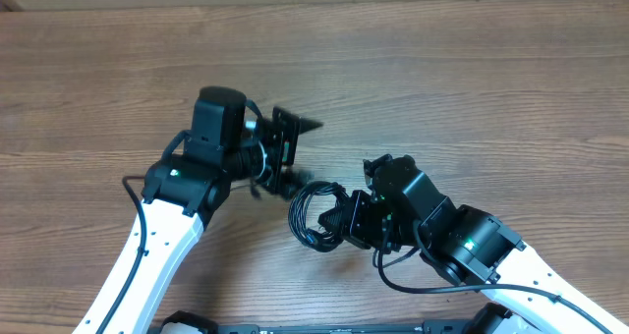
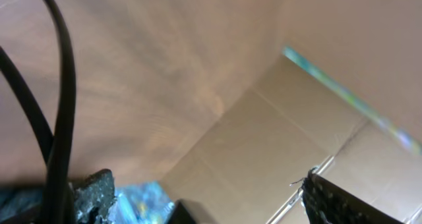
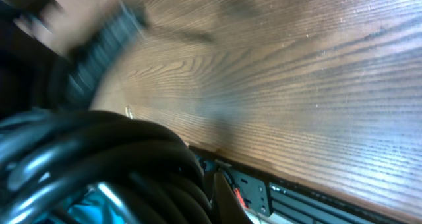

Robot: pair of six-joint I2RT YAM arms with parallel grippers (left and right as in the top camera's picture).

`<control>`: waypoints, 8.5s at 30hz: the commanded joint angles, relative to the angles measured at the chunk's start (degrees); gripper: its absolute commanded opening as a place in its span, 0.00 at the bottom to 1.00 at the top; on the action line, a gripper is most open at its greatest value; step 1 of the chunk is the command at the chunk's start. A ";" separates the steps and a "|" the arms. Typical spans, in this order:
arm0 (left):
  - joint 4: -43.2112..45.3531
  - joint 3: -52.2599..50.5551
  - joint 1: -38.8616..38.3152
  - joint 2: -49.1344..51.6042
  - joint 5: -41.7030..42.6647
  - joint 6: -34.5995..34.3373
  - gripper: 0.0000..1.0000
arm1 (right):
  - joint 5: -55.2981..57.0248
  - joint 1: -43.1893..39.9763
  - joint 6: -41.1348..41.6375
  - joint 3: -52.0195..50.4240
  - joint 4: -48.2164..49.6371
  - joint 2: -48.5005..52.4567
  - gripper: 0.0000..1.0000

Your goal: Untangle cables

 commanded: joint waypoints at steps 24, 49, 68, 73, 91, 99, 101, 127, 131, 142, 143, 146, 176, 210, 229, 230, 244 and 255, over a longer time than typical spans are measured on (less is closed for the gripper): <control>10.43 0.35 6.54 -5.38 13.40 31.82 1.00 | -2.36 1.11 -13.25 2.23 -0.09 -1.03 0.04; -31.15 0.35 8.26 -10.49 11.56 47.76 1.00 | 1.62 -12.96 -16.28 2.27 -7.19 -3.63 0.04; -22.93 0.35 -7.37 -10.47 1.14 7.21 1.00 | -0.83 -12.87 -3.76 2.25 -9.38 -1.42 0.04; -18.18 0.35 -11.15 -10.47 -5.79 7.10 0.97 | -7.65 -12.87 -3.82 2.25 -9.40 0.44 0.04; -16.09 0.35 -18.84 -4.68 -8.50 6.43 0.72 | -9.51 -12.87 -3.93 2.25 -9.38 0.94 0.04; -15.30 0.35 -19.10 -3.45 -10.69 6.47 0.16 | -8.72 -12.85 -4.20 2.25 -9.86 0.94 0.04; -15.32 0.35 -19.10 -3.45 -12.26 6.73 0.08 | -7.72 -12.87 -4.20 2.25 -10.97 0.94 0.04; -17.70 0.35 -19.10 -3.41 -21.46 11.69 0.40 | -14.19 -12.85 -13.49 2.27 -8.50 0.94 0.04; -17.68 0.35 -19.10 -3.41 -23.23 11.69 0.19 | -15.82 -12.85 -13.51 2.27 -8.66 0.94 0.04; -20.02 0.35 -18.47 -3.41 -30.91 13.22 0.04 | -18.29 -12.87 -20.83 2.27 -9.46 0.87 0.04; -20.13 0.35 -18.16 -3.41 -30.86 13.22 0.04 | -18.25 -12.96 -20.90 2.27 -9.51 0.87 0.05; -20.26 0.35 -16.85 -3.41 -30.18 14.53 0.04 | -18.23 -13.92 -22.36 2.27 -9.53 0.87 0.13; -20.92 0.35 -7.41 -3.39 -11.74 45.03 0.04 | -9.29 -5.38 -57.00 2.69 0.37 -3.74 0.61; -18.40 0.35 -6.95 -3.41 -2.23 40.59 0.04 | 21.51 1.92 -40.96 2.71 1.33 4.81 0.52; -15.47 0.35 -1.53 -3.39 -2.32 39.36 0.05 | 13.05 1.95 -48.09 2.80 -0.46 -11.45 0.60; -15.41 0.35 -1.53 -3.41 -1.42 39.80 0.04 | 13.05 1.92 -49.00 2.80 -0.61 -10.91 0.60; -14.91 0.35 -4.07 -3.39 -1.25 40.83 0.04 | 12.63 2.03 -49.03 2.80 4.28 -3.54 0.61; -14.32 0.35 -6.38 -3.41 -1.49 41.07 0.04 | 24.81 2.03 -46.45 2.80 2.91 -2.89 0.52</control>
